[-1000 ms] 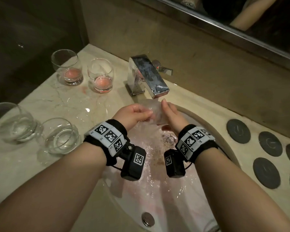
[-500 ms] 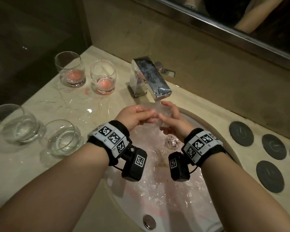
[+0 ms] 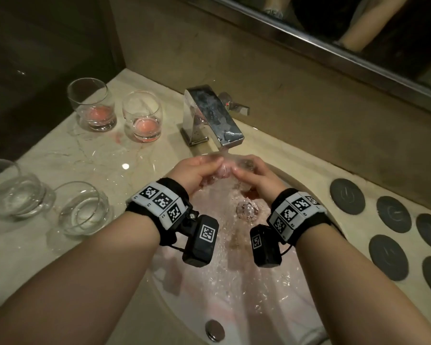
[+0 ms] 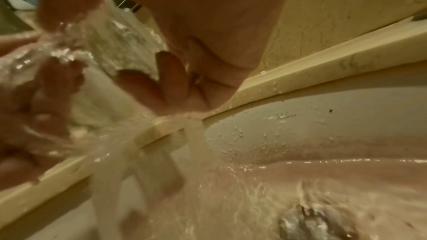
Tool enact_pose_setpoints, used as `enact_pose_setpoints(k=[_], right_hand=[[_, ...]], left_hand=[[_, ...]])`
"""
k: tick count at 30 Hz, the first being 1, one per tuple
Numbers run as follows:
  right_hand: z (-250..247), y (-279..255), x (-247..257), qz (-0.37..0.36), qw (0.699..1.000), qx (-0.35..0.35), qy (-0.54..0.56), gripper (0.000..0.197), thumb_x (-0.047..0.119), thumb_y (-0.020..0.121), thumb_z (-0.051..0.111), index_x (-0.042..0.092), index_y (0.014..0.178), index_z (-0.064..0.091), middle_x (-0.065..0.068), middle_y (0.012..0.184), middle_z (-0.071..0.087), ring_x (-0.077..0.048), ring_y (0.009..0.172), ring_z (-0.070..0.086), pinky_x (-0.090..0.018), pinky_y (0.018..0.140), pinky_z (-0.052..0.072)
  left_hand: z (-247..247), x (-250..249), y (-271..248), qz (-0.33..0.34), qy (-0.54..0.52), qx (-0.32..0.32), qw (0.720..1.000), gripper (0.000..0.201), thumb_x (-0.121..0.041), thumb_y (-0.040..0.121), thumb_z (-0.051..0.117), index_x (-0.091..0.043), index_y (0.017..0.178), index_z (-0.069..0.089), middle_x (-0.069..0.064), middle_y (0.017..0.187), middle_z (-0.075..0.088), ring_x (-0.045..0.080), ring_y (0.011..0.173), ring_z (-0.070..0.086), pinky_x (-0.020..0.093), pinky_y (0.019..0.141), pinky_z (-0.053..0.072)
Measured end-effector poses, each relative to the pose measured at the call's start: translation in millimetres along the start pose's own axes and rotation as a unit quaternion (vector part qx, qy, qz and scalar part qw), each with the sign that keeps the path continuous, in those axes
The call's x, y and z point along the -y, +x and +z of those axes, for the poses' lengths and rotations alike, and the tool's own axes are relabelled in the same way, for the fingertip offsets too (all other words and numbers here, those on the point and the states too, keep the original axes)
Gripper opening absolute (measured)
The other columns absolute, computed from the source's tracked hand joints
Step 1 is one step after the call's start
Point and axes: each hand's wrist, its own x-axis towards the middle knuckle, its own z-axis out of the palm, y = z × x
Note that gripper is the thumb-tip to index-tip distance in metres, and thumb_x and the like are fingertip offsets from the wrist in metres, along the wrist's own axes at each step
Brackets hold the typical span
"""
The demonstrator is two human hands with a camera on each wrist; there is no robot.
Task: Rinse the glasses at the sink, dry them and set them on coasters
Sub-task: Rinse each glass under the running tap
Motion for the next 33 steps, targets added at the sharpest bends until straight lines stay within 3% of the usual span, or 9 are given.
enact_pose_setpoints(k=[4,8,11,16,20,22,26,29,33], right_hand=[[4,3,1,0.044,0.999,0.020,-0.004,0.088,0.089,0.066,0.037,0.031,0.130,0.051,-0.003,0.113,0.067,-0.021,0.091,0.067,-0.035,0.082,0.051],[4,3,-4,-0.003,0.997,0.011,0.074,0.058,0.040,0.080,0.069,0.026,0.130,0.044,-0.007,0.111,0.061,-0.018,0.075,0.060,-0.025,0.062,0.042],[9,2,5,0.003,1.000,-0.014,0.019,0.068,0.059,0.070,0.064,0.022,0.125,0.049,-0.004,0.104,0.064,-0.016,0.074,0.064,-0.030,0.065,0.049],[15,4,26,0.091,0.995,-0.003,0.034,0.065,0.069,0.091,0.026,0.019,0.114,0.061,-0.007,0.096,0.070,-0.021,0.085,0.064,-0.029,0.073,0.047],[11,-1,28,0.063,0.993,0.017,0.096,0.031,0.040,0.095,0.050,0.022,0.121,0.049,-0.010,0.110,0.061,-0.018,0.075,0.055,-0.024,0.061,0.039],[6,-3,24,0.042,0.994,0.016,0.099,0.042,0.025,0.090,0.062,0.022,0.128,0.045,-0.010,0.111,0.060,-0.018,0.073,0.057,-0.024,0.060,0.039],[9,-1,25,0.051,0.997,-0.030,0.053,0.052,0.052,0.087,0.057,0.014,0.123,0.054,-0.008,0.091,0.063,-0.015,0.065,0.058,-0.023,0.057,0.044],[11,-2,29,0.055,0.998,-0.013,0.019,0.061,0.065,0.091,0.035,0.016,0.116,0.060,-0.008,0.093,0.067,-0.019,0.074,0.061,-0.026,0.064,0.044],[9,-5,24,0.042,0.990,0.016,0.137,0.036,0.026,0.090,0.060,0.020,0.121,0.043,-0.009,0.103,0.057,-0.018,0.063,0.056,-0.025,0.055,0.039]], left_hand=[[0,-1,-1,-0.011,0.000,0.016,1.000,0.043,-0.013,0.076,0.066,0.003,0.115,0.061,0.019,0.104,0.068,0.029,0.093,0.066,0.038,0.090,0.049],[-4,-1,1,-0.006,-0.002,-0.015,1.000,0.011,-0.012,0.087,0.060,-0.005,0.095,0.064,0.006,0.080,0.071,0.020,0.077,0.063,0.039,0.087,0.043],[-7,0,-1,-0.009,-0.021,-0.021,1.000,0.016,-0.020,0.088,0.061,-0.005,0.096,0.064,0.010,0.084,0.070,0.025,0.081,0.065,0.039,0.085,0.047],[-7,-3,-3,-0.017,-0.002,0.019,1.000,0.027,-0.009,0.088,0.059,-0.002,0.114,0.059,0.011,0.093,0.068,0.021,0.081,0.066,0.033,0.082,0.052],[-4,-7,1,-0.003,0.031,-0.003,1.000,0.010,-0.016,0.089,0.059,-0.009,0.096,0.062,-0.002,0.070,0.069,0.010,0.064,0.062,0.024,0.067,0.048],[-5,-8,1,-0.016,0.006,0.007,1.000,0.010,-0.015,0.090,0.058,-0.010,0.097,0.062,-0.002,0.067,0.069,0.006,0.060,0.064,0.020,0.061,0.050],[-7,-6,-2,-0.020,0.010,0.037,0.999,0.026,-0.008,0.088,0.058,0.001,0.112,0.057,0.007,0.083,0.070,0.013,0.076,0.066,0.022,0.073,0.051],[-8,-7,-2,0.005,0.011,0.039,0.999,0.013,-0.005,0.090,0.056,-0.008,0.087,0.069,0.003,0.076,0.072,0.009,0.069,0.067,0.019,0.066,0.052],[-9,-4,4,0.014,0.017,-0.012,1.000,0.006,-0.014,0.091,0.057,-0.014,0.091,0.064,-0.002,0.071,0.070,0.006,0.063,0.066,0.022,0.068,0.051]])
